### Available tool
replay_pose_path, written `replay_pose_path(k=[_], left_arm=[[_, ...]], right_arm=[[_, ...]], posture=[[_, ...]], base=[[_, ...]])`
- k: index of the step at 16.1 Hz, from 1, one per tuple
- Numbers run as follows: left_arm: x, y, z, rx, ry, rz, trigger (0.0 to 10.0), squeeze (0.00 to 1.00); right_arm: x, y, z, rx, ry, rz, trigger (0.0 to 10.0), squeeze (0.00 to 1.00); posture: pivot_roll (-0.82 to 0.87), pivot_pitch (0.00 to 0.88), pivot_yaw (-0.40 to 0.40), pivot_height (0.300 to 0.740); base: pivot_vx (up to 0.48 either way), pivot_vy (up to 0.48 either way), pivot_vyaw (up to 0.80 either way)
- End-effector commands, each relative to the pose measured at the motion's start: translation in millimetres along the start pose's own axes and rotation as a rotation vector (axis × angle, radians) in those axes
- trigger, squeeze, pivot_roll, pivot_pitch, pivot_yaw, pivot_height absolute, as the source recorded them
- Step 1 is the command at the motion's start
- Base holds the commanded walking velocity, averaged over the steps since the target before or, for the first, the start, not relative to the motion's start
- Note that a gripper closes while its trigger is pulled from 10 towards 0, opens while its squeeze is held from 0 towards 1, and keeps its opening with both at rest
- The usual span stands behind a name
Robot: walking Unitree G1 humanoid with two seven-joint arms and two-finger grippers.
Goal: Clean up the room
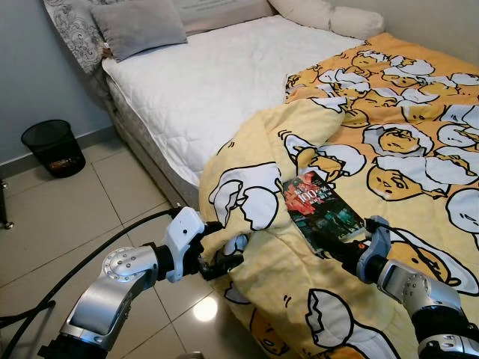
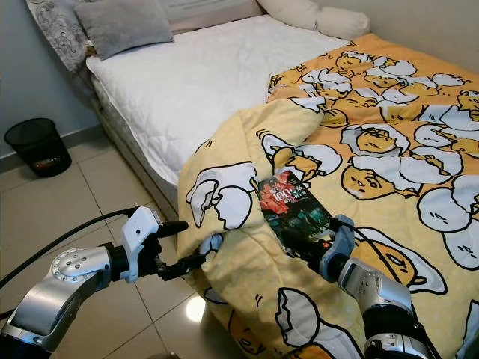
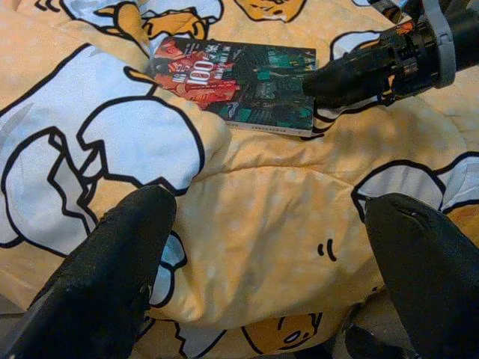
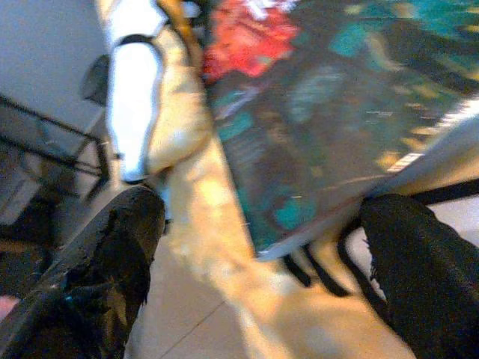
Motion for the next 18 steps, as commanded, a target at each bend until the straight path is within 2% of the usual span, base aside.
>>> replay_pose_path(k=[1, 5, 6, 9, 10, 12, 16, 18], left_arm=[[2.3, 2.5, -1.0, -0.011, -0.010, 0.002, 10.0, 0.94], [2.8, 1.6, -0.6, -0.020, -0.018, 0.016, 10.0, 0.94], [3.4, 1.5, -0.4, -0.021, -0.018, 0.017, 10.0, 0.94], [4.1, 1.9, 0.2, -0.027, -0.024, 0.022, 10.0, 0.94], [4.1, 2.1, 0.4, -0.027, -0.025, 0.022, 10.0, 0.94], [3.9, 3.3, 0.9, -0.033, -0.028, 0.023, 10.0, 0.94], [5.5, 3.1, 1.3, -0.035, -0.028, 0.026, 10.0, 0.94], [5.9, 2.2, 0.3, -0.035, -0.031, 0.030, 10.0, 0.94]], right_arm=[[1.1, 1.8, -8.3, -0.010, -0.055, -0.007, 10.0, 0.00], [-1.3, 0.3, -25.1, -0.053, -0.180, -0.061, 10.0, 0.00], [-2.2, 2.9, -24.5, -0.084, -0.175, -0.088, 10.0, 0.00], [-10.5, 17.2, -9.4, -0.234, -0.088, -0.188, 10.0, 0.00], [-11.7, 19.1, -7.4, -0.251, -0.079, -0.201, 10.0, 0.00], [-18.1, 34.0, 7.3, -0.389, 0.007, -0.288, 10.0, 0.00], [-23.8, 33.9, 16.2, -0.407, 0.042, -0.290, 10.0, 0.00], [-30.2, 21.1, 11.2, -0.411, -0.026, -0.276, 10.0, 0.00]], posture=[[0.05, 0.000, 0.031, 0.740], [0.06, 0.000, 0.038, 0.740], [0.06, 0.000, 0.042, 0.740], [0.06, 0.000, 0.050, 0.740], [0.06, 0.000, 0.052, 0.740], [0.07, 0.000, 0.053, 0.740], [0.08, 0.000, 0.051, 0.740], [0.08, 0.000, 0.054, 0.740]], base=[[0.000, 0.000, 0.00], [0.000, 0.000, 0.00], [0.000, 0.000, 0.00], [0.000, 0.000, 0.00], [0.000, 0.000, 0.00], [0.000, 0.000, 0.00], [0.000, 0.000, 0.00], [0.000, 0.000, 0.00]])
Point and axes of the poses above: a point about 5 cm out from each wrist's last joint towards the gripper, its own x axis pointing back from the gripper into the wrist, its own y axis along the axis of the wrist's last joint, z = x × y, the point moved 5 cm from there along -x, pointing out of the wrist towards the gripper, and after that the axes turned 3 degrees about -x, right-handed, at the moved point
